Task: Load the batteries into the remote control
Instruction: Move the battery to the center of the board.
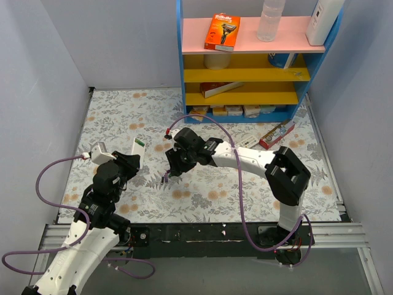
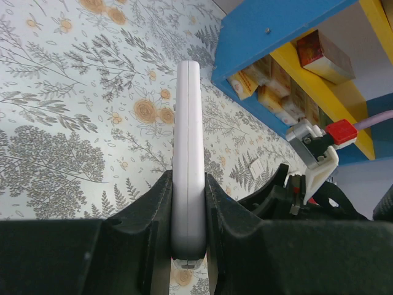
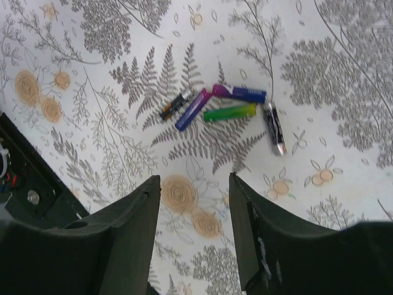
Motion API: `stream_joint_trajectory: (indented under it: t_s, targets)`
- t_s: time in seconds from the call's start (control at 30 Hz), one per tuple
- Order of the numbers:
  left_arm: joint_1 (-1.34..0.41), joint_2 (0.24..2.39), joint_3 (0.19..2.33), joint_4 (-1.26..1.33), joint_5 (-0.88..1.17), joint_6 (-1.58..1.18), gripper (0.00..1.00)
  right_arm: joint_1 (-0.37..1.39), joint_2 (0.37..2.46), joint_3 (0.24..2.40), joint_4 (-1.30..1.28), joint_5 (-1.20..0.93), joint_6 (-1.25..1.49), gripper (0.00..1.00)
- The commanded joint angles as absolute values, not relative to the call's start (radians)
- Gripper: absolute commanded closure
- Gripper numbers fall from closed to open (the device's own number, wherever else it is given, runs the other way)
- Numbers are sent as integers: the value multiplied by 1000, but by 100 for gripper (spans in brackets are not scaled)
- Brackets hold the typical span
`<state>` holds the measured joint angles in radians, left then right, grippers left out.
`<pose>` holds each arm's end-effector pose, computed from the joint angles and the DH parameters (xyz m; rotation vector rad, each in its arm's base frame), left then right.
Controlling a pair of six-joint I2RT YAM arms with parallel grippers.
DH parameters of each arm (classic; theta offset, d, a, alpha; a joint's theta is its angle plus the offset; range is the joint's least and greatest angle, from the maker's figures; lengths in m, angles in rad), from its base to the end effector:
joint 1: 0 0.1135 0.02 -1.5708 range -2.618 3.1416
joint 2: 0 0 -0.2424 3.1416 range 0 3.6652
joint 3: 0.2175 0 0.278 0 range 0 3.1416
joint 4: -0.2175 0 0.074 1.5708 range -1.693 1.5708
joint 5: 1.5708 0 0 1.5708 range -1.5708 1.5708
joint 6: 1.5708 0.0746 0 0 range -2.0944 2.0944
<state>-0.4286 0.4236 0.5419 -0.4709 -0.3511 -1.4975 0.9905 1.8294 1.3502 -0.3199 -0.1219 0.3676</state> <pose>0.1896 -0.0584 0.2550 -1.2356 1.6002 -0.9458 0.2412 0.3845 0.1698 -0.8280 2.3692 0.7592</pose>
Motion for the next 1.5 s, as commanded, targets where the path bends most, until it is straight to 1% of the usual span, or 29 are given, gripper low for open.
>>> stream_joint_trajectory:
  t_s: [0.0, 0.13, 0.23, 0.33, 0.47, 0.67, 0.7, 0.83, 0.97, 1.2, 1.47]
  targets:
    - [-426, 373, 589, -586, -442, -1476, 100, 1023, 1894, 1471, -313, -9, 324, 45]
    - [-426, 341, 603, -629, -436, -1471, 100, 1029, 1972, 1526, -322, -46, 221, 48]
    - [-426, 315, 606, -637, -420, -1454, 100, 1031, 1990, 1537, -334, -61, 131, 50]
    - [-426, 292, 604, -627, -400, -1433, 100, 1031, 2002, 1537, -351, -106, 34, 50]
    - [-426, 285, 614, -638, -397, -1425, 100, 1031, 2010, 1542, -382, -178, -186, 49]
    - [-425, 278, 632, -653, -408, -1420, 100, 1031, 2026, 1565, -435, -268, -411, 47]
    - [-426, 279, 635, -657, -410, -1424, 100, 1031, 2035, 1571, -448, -287, -481, 46]
    - [-426, 302, 658, -666, -397, -1424, 100, 1031, 2052, 1578, -463, -319, -555, 47]
    - [-425, 318, 673, -667, -382, -1417, 100, 1032, 2072, 1632, -489, -366, -594, 48]
    - [-425, 336, 675, -661, -371, -1427, 100, 1031, 2126, 1684, -511, -362, -629, 52]
    - [-426, 342, 678, -660, -364, -1433, 100, 1029, 2158, 1701, -541, -350, -657, 53]
